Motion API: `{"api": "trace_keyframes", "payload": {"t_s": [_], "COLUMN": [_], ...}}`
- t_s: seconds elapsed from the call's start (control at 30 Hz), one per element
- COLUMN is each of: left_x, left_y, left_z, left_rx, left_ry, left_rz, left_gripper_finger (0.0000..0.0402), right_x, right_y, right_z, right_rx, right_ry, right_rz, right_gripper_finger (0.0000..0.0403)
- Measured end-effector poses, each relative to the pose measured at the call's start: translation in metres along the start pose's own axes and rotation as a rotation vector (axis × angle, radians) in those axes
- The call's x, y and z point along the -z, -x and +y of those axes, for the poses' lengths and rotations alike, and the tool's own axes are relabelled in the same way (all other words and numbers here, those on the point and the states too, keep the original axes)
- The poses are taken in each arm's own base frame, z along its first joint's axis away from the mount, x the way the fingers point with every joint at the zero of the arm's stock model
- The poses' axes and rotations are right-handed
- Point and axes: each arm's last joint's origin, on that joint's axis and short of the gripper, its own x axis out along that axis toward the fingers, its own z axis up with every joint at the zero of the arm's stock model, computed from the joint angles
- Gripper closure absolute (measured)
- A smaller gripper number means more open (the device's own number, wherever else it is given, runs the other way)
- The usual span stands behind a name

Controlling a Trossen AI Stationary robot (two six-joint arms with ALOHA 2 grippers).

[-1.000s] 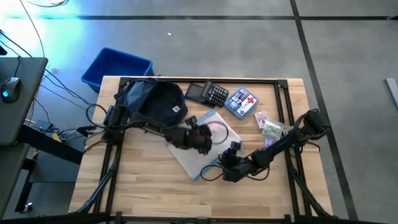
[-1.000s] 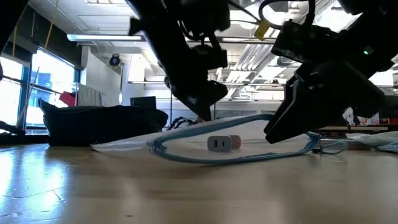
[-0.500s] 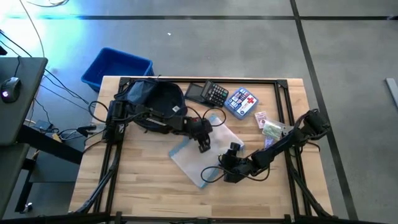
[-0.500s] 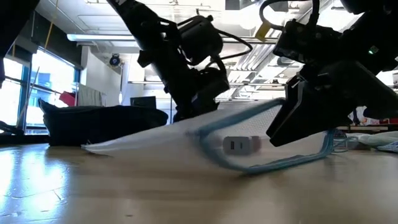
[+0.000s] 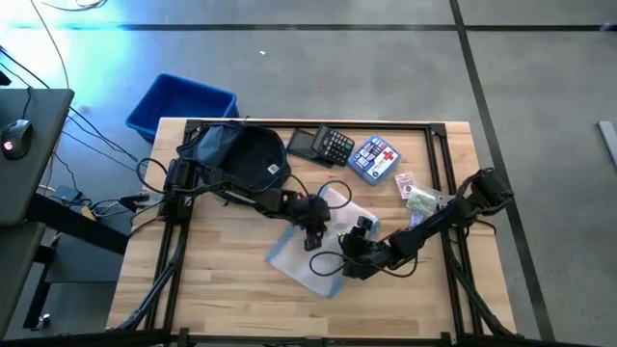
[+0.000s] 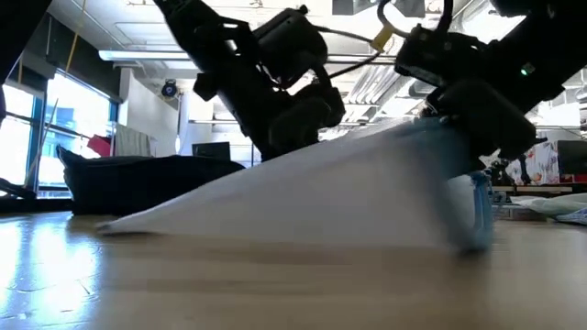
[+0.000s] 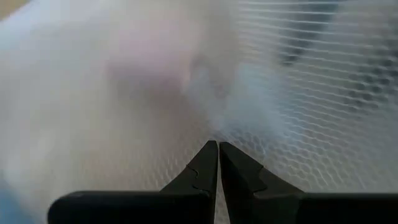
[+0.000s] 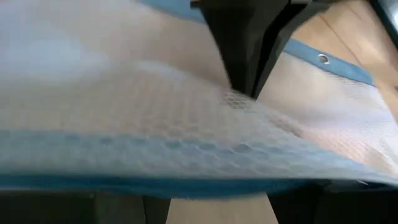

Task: Unpack backpack
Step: Remove the white charger adapter from the transparent zip bag

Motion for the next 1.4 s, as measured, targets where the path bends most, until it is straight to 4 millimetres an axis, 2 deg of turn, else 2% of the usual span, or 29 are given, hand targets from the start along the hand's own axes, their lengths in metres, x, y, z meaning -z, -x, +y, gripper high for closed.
{"api": "trace_keyframes", "payload": {"t_s": [0.2, 0.4, 0.53, 0.6, 0.67, 0.73, 0.8, 0.97, 1.1, 1.23, 1.4], "left_x": [0.015, 0.026, 0.027, 0.028, 0.028, 0.028, 0.029, 0.029, 0.029, 0.028, 0.028], "left_y": [-0.003, -0.002, -0.002, -0.002, -0.002, -0.002, -0.002, -0.002, -0.002, -0.003, -0.003], "left_z": [-0.005, 0.000, 0.001, 0.002, 0.003, 0.004, 0.004, 0.005, 0.005, 0.002, 0.001], "left_rx": [-0.034, -0.155, -0.192, -0.208, -0.237, -0.254, -0.271, -0.281, -0.273, -0.245, -0.226], "left_ry": [0.003, 0.083, 0.109, 0.125, 0.130, 0.131, 0.135, 0.136, 0.137, 0.136, 0.135], "left_rz": [0.004, -0.006, -0.014, -0.017, -0.019, -0.020, -0.023, -0.026, -0.027, -0.039, -0.038], "left_gripper_finger": [0.0402, 0.0402, 0.0402, 0.0402, 0.0402, 0.0402, 0.0402, 0.0402, 0.0402, 0.0402, 0.0402], "right_x": [-0.003, 0.002, 0.004, 0.003, 0.008, 0.006, -0.001, -0.001, -0.001, -0.008, -0.009], "right_y": [-0.003, -0.023, -0.026, -0.021, -0.012, 0.001, 0.014, 0.025, 0.025, 0.015, -0.008], "right_z": [0.002, -0.003, -0.003, -0.001, 0.004, 0.006, 0.012, 0.021, 0.019, 0.008, -0.006], "right_rx": [-0.053, -0.051, -0.093, -0.162, -0.305, -0.370, -0.393, -0.327, -0.230, -0.174, -0.191], "right_ry": [-0.004, -0.015, -0.007, 0.006, 0.031, 0.045, 0.057, 0.193, 0.202, 0.154, 0.121], "right_rz": [-0.011, 0.033, 0.066, 0.102, 0.192, 0.214, 0.148, 0.023, -0.011, -0.015, 0.054], "right_gripper_finger": [0.0203, 0.0203, 0.0203, 0.0203, 0.0203, 0.0203, 0.0203, 0.0203, 0.0203, 0.0203, 0.0200]}}
